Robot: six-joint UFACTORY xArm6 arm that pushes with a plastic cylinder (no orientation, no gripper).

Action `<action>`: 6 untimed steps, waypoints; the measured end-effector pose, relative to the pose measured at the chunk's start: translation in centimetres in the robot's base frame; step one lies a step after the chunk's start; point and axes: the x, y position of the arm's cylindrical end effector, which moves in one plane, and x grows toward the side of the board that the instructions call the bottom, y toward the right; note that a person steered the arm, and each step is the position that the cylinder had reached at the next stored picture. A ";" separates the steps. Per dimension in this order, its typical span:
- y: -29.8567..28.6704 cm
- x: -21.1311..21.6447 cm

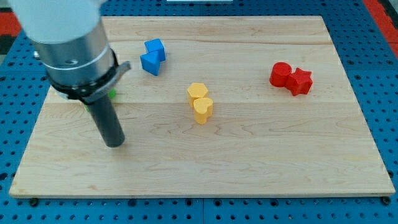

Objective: Push green star slightly right

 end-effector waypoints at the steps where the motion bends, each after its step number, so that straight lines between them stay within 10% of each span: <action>1: -3.5 -1.4; 3: -10.6 -5.5; 6: -3.6 -8.5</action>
